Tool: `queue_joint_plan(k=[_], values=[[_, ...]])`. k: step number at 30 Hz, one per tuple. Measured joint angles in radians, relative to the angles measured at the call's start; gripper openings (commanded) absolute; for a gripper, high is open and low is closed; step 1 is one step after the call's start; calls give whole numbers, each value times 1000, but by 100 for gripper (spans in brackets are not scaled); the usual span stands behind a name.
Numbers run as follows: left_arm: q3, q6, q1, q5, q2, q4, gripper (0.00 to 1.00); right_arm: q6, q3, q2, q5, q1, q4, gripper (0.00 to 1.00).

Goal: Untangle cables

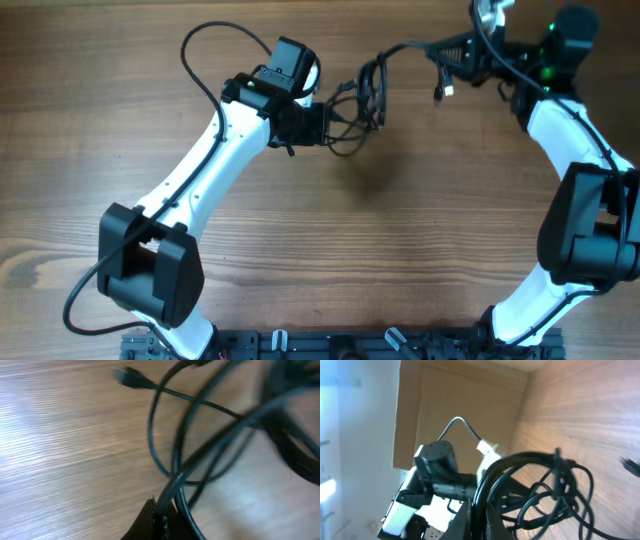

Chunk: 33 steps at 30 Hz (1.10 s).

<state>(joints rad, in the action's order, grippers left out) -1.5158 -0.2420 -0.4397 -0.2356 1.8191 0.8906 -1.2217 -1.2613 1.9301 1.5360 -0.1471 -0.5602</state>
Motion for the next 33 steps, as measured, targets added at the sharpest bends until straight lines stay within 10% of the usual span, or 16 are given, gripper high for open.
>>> queue_joint_plan(k=[6, 13, 16, 20, 33], values=[[4, 121, 5, -268, -27, 16, 35, 381, 83, 0, -258, 9, 610, 5], [4, 137, 165, -313, -97, 76, 44, 719, 78, -67, -678, 12, 1069, 5], [4, 137, 205, -313, -97, 59, 47, 768, 78, -161, -926, 12, 1157, 25], [5, 136, 171, -313, -97, 1, 50, 789, 76, -200, -1204, 11, 1195, 82], [11, -149, -92, -312, 150, -635, 62, 887, -129, -241, -1169, -3, 1399, 88]])
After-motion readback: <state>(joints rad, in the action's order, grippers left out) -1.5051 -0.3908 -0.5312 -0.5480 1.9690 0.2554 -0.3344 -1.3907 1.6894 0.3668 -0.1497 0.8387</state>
